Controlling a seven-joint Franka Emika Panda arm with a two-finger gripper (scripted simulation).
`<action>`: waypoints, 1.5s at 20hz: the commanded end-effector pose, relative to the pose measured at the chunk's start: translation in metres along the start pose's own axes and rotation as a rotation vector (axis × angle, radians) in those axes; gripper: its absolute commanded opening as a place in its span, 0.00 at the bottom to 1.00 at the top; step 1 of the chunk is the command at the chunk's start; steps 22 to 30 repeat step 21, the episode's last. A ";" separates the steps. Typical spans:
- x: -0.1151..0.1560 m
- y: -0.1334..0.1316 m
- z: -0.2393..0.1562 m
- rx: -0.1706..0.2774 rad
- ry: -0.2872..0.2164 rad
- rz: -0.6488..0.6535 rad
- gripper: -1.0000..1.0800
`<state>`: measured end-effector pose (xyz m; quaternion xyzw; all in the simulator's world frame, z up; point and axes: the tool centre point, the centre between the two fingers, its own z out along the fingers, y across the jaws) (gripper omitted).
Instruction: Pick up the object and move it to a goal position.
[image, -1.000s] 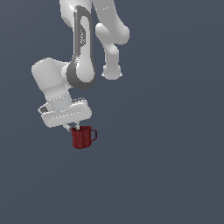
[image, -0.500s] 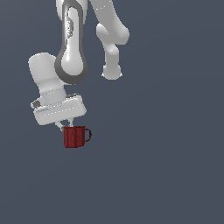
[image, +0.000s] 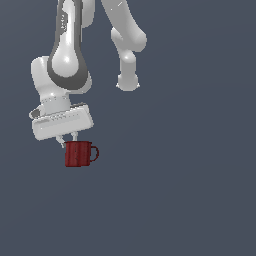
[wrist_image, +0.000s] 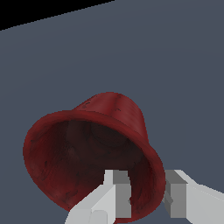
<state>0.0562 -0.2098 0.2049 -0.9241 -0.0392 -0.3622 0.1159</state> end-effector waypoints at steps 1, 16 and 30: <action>0.006 0.002 -0.004 -0.001 0.031 -0.009 0.00; 0.015 0.009 -0.015 0.002 0.112 -0.028 0.00; 0.015 0.009 -0.015 0.003 0.111 -0.028 0.00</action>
